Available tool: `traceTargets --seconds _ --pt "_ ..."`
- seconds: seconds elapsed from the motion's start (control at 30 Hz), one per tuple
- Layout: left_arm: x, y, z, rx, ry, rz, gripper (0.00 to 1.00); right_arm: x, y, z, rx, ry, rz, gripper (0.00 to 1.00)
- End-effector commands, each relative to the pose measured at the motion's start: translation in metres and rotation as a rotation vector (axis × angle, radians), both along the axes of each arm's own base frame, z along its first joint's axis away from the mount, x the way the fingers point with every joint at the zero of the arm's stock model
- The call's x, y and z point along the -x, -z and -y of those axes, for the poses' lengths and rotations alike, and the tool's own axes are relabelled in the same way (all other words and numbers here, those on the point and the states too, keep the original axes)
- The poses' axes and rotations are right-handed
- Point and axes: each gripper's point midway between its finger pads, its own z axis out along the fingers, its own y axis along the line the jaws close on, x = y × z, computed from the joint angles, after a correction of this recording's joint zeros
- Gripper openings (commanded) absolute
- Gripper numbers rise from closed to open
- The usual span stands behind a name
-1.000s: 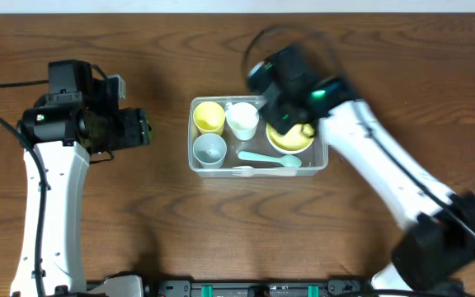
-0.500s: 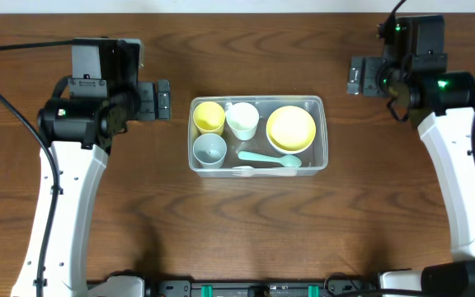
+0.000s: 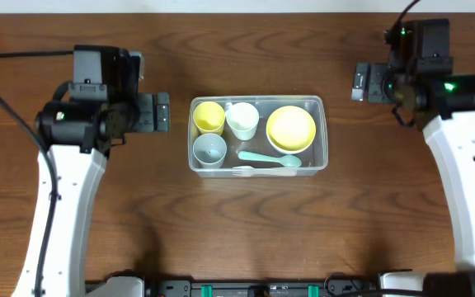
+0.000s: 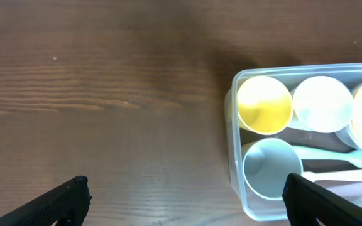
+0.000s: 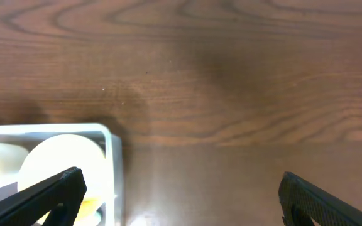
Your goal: Pack container
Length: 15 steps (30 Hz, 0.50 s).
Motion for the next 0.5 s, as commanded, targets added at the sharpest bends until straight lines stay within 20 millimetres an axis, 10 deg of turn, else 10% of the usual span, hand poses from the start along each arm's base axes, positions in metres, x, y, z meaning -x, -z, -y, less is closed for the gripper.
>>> traceTargets --seconds 0.0,0.23,0.47 --pt "0.025 -0.026 -0.003 -0.002 0.007 0.092 0.98 0.024 -0.037 0.007 -0.023 0.054 0.091 0.99" --pt "0.083 -0.05 -0.007 0.008 0.006 0.254 0.98 0.08 -0.047 0.01 -0.024 0.101 0.164 0.99" --pt "0.144 -0.034 -0.01 0.07 -0.041 0.381 0.98 0.15 0.005 -0.001 -0.08 0.086 0.237 0.99"
